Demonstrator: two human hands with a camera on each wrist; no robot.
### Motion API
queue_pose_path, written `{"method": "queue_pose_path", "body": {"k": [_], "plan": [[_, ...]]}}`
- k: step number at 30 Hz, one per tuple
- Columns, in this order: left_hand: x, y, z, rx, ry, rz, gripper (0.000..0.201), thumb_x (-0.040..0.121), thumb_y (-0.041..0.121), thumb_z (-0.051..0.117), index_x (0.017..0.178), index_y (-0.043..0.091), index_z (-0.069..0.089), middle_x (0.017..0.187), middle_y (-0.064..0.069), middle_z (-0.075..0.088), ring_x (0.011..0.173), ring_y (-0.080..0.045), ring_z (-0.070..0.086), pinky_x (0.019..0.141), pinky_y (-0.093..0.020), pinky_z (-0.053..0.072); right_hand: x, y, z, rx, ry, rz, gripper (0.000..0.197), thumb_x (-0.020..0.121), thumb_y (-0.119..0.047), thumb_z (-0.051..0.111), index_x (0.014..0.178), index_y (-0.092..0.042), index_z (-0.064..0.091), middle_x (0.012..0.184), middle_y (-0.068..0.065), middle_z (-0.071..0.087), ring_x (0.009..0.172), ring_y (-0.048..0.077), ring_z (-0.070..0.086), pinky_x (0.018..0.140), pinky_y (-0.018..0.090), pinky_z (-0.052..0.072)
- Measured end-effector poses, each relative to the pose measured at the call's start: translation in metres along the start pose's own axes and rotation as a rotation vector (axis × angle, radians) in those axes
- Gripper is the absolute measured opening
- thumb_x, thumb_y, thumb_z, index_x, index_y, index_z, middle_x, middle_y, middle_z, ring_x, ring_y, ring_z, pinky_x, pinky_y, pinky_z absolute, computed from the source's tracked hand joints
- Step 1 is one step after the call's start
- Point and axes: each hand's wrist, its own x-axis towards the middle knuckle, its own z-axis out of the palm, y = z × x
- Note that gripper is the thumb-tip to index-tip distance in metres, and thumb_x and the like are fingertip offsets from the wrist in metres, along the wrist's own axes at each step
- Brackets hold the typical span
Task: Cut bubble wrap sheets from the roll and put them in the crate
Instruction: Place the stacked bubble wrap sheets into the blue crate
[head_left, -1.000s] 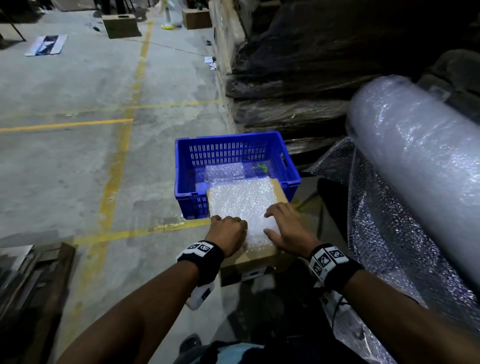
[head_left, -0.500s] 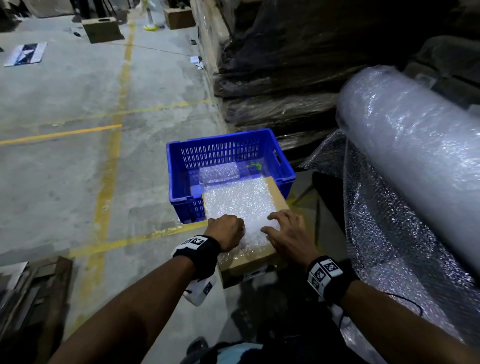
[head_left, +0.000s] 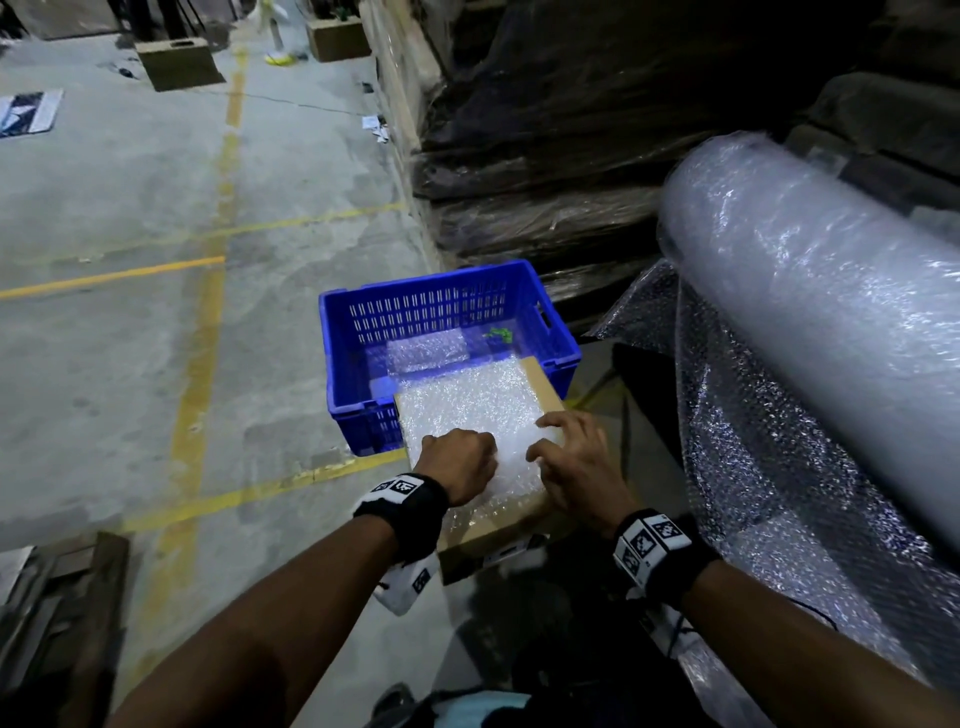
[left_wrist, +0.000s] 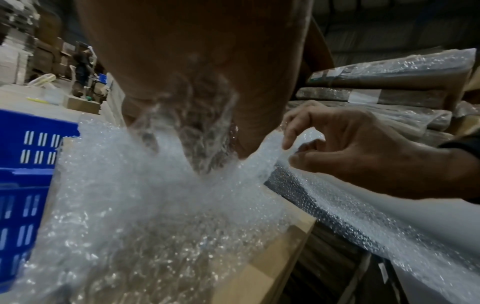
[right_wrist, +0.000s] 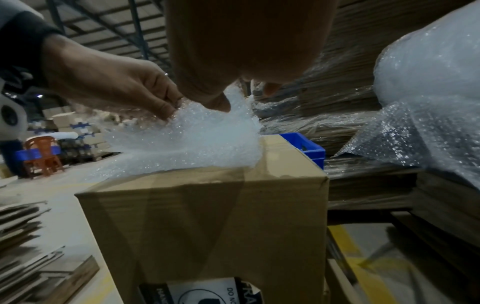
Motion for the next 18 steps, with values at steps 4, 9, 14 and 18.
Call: {"method": "queue_pose_path", "body": {"k": [4,9,14,18], "plan": [[0.002,-0.008,-0.001,-0.089,0.008,-0.060,0.020,0.100,0.032,0.047,0.107,0.021,0.062,0.110,-0.006,0.069,0.104,-0.032,0.060,0.083,-0.040,0.042,-0.005,-0.001,-0.005,0.040,0.131,0.160,0.016,0.076,-0.014,0.063,0.092,-0.014,0.066,0.116,0.014,0.057,0.106,0.032,0.051,0.085,0.043,0.044],[0.006,-0.012,-0.001,-0.129,0.016,-0.069,0.019,0.099,0.032,0.049,0.106,0.022,0.062,0.108,-0.004,0.069,0.102,-0.031,0.061,0.083,-0.041,0.046,-0.002,-0.008,0.002,0.232,0.081,0.507,0.042,0.085,-0.058,0.051,0.090,-0.017,0.064,0.105,0.005,0.052,0.105,0.024,0.046,0.091,0.038,0.038],[0.005,-0.012,0.003,-0.150,0.015,-0.076,0.017,0.097,0.036,0.049,0.102,0.024,0.060,0.102,-0.002,0.070,0.096,-0.029,0.062,0.082,-0.042,0.049,0.012,-0.017,0.002,0.314,-0.075,0.764,0.042,0.085,-0.065,0.061,0.092,-0.024,0.064,0.115,0.002,0.050,0.118,0.020,0.040,0.104,0.036,0.033],[0.004,-0.015,0.001,-0.174,0.018,-0.079,0.016,0.095,0.035,0.050,0.101,0.023,0.060,0.102,-0.003,0.070,0.096,-0.030,0.062,0.081,-0.043,0.050,0.017,-0.010,0.007,0.500,-0.073,0.864,0.041,0.082,-0.062,0.068,0.092,-0.022,0.064,0.104,0.000,0.059,0.105,0.015,0.053,0.095,0.033,0.043]]}}
